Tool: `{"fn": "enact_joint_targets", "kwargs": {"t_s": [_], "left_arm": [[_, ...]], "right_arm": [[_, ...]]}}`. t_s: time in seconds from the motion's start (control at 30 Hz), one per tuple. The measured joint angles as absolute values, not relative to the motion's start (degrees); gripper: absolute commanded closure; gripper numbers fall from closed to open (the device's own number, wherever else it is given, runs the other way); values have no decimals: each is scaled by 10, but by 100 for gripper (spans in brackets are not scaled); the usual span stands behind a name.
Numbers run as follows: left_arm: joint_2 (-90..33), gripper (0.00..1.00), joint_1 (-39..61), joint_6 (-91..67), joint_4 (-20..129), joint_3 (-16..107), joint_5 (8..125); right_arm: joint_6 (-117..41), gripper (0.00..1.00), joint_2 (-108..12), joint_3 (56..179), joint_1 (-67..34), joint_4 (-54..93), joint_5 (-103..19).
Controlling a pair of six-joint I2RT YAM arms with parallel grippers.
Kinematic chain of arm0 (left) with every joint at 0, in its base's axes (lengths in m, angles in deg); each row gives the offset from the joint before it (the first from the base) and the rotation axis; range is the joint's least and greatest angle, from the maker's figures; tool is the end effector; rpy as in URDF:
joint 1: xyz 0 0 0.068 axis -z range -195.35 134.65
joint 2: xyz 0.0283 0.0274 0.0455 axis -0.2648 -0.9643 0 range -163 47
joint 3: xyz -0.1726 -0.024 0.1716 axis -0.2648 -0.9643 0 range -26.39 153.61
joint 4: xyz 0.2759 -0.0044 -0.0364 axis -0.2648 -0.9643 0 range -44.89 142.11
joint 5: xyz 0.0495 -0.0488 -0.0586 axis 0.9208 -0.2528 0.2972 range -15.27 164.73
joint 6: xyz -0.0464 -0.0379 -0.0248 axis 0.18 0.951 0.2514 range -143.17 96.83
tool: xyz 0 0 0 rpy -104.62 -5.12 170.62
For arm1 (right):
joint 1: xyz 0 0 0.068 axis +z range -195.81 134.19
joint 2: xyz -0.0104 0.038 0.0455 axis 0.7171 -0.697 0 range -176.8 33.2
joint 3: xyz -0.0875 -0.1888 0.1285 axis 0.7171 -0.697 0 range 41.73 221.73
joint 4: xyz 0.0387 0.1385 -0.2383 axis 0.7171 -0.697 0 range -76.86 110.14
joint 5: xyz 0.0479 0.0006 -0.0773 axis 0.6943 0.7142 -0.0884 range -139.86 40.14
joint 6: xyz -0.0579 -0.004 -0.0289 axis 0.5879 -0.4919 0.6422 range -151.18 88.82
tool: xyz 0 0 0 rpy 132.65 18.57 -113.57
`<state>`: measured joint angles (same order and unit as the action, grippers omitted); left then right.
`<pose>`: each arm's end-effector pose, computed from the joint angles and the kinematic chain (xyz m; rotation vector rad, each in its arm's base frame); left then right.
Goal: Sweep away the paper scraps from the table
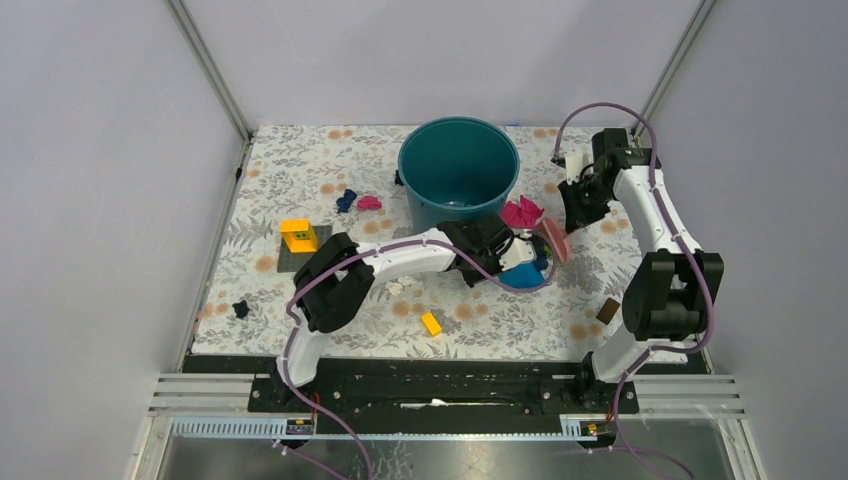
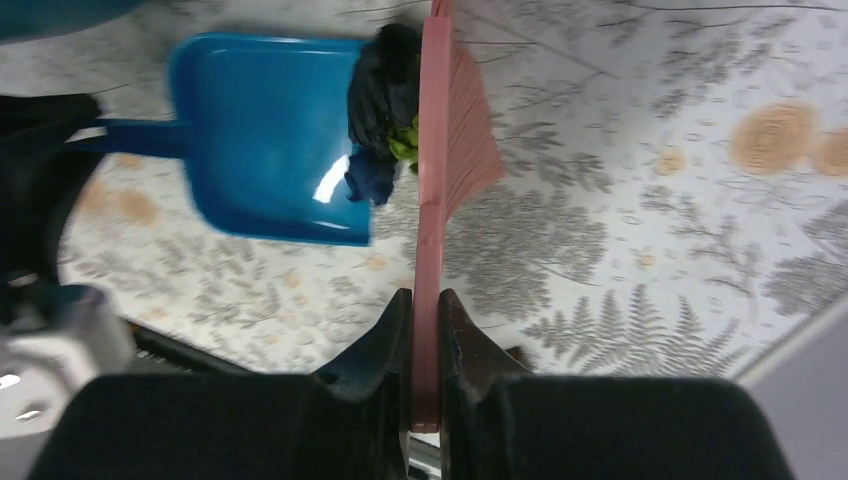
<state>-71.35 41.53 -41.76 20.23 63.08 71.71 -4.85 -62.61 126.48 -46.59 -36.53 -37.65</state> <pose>0.2444 -0.3796 0.1369 1.6431 2.0933 -0.2942 0.3602 0.0058 0.2411 -0.6550 2.6314 0.1567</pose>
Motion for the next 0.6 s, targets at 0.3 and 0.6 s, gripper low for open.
{"fn": "enact_joint_targets", "kwargs": {"t_s": [0.3,0.6], "left_arm": [[-727,100,424,-413,200,649,717],[-714,100,425,-415,214,616,717]], "right_arm": [[-52,100,-595,1250,-466,-443,-260],[-50,100,-588,1301,-469,-540,-262]]}}
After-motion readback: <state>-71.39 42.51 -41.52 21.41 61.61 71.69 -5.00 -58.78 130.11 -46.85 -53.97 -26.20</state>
